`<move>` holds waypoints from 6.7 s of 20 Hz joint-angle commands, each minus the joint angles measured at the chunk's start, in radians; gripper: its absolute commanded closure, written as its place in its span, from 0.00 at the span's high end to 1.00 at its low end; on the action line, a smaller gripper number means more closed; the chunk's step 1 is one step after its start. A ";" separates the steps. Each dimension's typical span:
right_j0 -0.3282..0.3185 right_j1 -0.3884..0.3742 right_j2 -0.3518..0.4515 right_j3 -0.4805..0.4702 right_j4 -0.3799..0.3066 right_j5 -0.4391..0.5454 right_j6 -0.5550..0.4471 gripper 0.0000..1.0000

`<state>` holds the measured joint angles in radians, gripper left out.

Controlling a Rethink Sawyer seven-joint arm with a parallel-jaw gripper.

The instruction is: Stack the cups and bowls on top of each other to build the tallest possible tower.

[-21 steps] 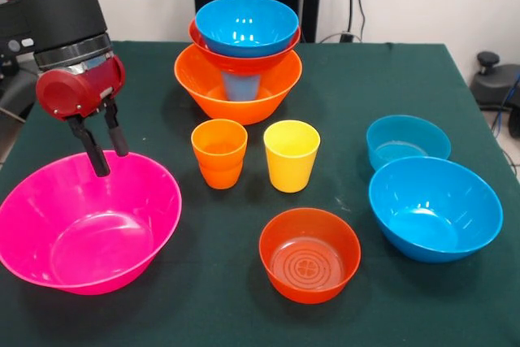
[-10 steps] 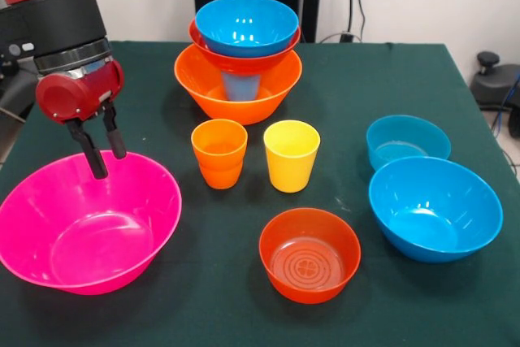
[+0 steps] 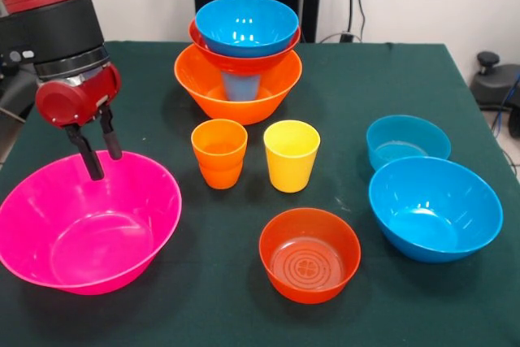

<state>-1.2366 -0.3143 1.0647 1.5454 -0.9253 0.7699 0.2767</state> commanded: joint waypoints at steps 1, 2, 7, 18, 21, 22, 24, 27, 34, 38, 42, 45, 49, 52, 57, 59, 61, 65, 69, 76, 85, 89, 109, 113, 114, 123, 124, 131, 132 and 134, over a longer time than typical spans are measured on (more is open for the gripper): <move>0.054 -0.007 -0.129 0.020 -0.096 0.026 -0.185 1.00; 0.056 -0.008 -0.133 0.021 -0.096 0.025 -0.184 1.00; 0.063 -0.016 -0.148 0.023 -0.091 0.040 -0.190 1.00; 0.079 -0.058 -0.186 0.052 -0.075 0.079 -0.175 1.00; 0.085 -0.068 -0.198 0.058 -0.076 0.091 -0.179 1.00; 0.086 -0.071 -0.199 0.060 -0.076 0.090 -0.177 1.00; 0.089 -0.078 -0.199 0.063 -0.071 0.094 -0.174 1.00; 0.090 -0.093 -0.197 0.072 -0.060 0.104 -0.176 1.00; 0.090 -0.123 -0.194 0.090 -0.037 0.124 -0.195 1.00; 0.094 -0.124 -0.196 0.099 -0.039 0.118 -0.209 1.00; 0.096 -0.120 -0.196 0.111 -0.049 0.101 -0.215 1.00; 0.098 -0.121 -0.200 0.118 -0.057 0.093 -0.213 1.00; 0.096 -0.113 -0.196 0.125 -0.073 0.070 -0.231 1.00; 0.092 -0.109 -0.189 0.129 -0.085 0.049 -0.244 1.00; 0.086 -0.098 -0.177 0.130 -0.095 0.011 -0.237 1.00; 0.085 -0.097 -0.173 0.131 -0.095 0.006 -0.236 1.00; 0.084 -0.095 -0.171 0.130 -0.095 0.002 -0.235 1.00; 0.079 -0.091 -0.165 0.131 -0.097 -0.007 -0.240 1.00; 0.070 -0.085 -0.161 0.138 -0.103 -0.023 -0.242 1.00; 0.058 -0.057 -0.161 0.133 -0.120 -0.066 -0.236 1.00; 0.047 -0.025 -0.176 0.129 -0.137 -0.110 -0.235 1.00; 0.051 -0.013 -0.191 0.128 -0.154 -0.117 -0.222 1.00; 0.038 0.036 -0.184 0.111 -0.231 -0.230 -0.200 1.00; 0.042 0.052 -0.188 0.100 -0.246 -0.250 -0.194 1.00; 0.045 0.053 -0.191 0.098 -0.250 -0.252 -0.190 1.00; 0.110 0.014 -0.250 0.091 -0.326 -0.282 -0.081 1.00; 0.140 -0.010 -0.273 0.087 -0.356 -0.285 -0.040 0.00; 0.041 0.076 -0.194 0.105 -0.237 -0.300 -0.111 0.00; 0.038 0.082 -0.194 0.102 -0.231 -0.302 -0.104 0.00; 0.051 0.074 -0.207 0.100 -0.244 -0.303 -0.100 0.00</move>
<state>-1.2307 -0.2636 0.9193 1.6360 -1.1184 0.4747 0.2767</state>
